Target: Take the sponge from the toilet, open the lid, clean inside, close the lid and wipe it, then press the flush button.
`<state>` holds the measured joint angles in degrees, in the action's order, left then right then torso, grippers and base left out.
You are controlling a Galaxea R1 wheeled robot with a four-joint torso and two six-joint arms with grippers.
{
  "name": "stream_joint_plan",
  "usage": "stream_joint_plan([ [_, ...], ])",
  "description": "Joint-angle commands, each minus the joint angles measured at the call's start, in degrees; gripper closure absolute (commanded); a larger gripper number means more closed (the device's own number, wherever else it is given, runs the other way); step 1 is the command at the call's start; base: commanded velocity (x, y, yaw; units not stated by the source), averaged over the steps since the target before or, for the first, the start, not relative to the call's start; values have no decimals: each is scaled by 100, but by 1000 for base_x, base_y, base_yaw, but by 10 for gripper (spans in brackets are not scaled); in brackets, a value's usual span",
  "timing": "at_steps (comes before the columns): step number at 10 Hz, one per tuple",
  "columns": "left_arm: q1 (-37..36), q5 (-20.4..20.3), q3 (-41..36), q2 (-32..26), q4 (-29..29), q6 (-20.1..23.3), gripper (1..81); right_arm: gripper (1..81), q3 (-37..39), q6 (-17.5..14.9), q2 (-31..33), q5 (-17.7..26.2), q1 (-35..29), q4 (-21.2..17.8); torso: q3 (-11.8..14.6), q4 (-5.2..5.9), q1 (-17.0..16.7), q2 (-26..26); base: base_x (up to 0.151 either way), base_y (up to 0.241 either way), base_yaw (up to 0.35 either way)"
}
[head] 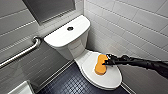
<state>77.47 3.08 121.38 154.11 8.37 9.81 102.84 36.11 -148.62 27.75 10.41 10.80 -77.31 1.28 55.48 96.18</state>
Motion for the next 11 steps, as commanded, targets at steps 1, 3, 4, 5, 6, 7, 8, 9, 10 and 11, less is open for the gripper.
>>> stream_joint_plan([
  [1, 159, 553, -53, -3, -204, 125, 10, 811, 138, 28, 137, 143, -1132, 35, 4, 0, 0, 0, 0, 0, 0],
  [3, 177, 491, 96, 129, -328, 188, 10, 811, 262, 168, 154, 170, -1036, 150, -9, 0, 0, -2, 0, 0, 0],
  [4, 177, 483, 219, 216, -423, 214, 10, 811, 245, 342, 285, 170, -887, 316, -9, 0, 0, -2, 0, 0, 0],
  [5, 194, 483, 228, 234, -583, 232, 10, 811, 218, 546, 383, 108, -720, 449, -11, 0, 0, -2, 0, 0, 0],
  [6, 194, 474, 228, 243, -635, 232, 10, 811, 253, 757, 418, 73, -553, 616, -11, 0, 0, -2, 0, 0, 0],
  [7, 195, 483, 228, 234, -635, 232, 10, 811, 331, 1011, 452, -31, -370, 704, -11, 0, 0, -2, 0, 0, 0],
  [8, 203, 483, 228, 217, -644, 232, 10, 811, 377, 1178, 522, -146, -272, 713, -11, 0, 0, -2, 0, 0, 0],
  [9, 203, 483, 228, 217, -644, 232, 10, 811, 229, 1249, 706, -155, -201, 713, -11, 0, 0, -2, 0, 0, 0],
  [10, 211, 483, 228, 234, -653, 240, 10, 811, -105, 1354, 1005, -155, -114, 730, -11, 0, 0, -2, 0, 0, 0],
  [11, 203, 474, 228, 261, -653, 240, 10, 811, -388, 1434, 1297, -164, -43, 739, -11, 0, 0, -2, 0, 0, 0],
])
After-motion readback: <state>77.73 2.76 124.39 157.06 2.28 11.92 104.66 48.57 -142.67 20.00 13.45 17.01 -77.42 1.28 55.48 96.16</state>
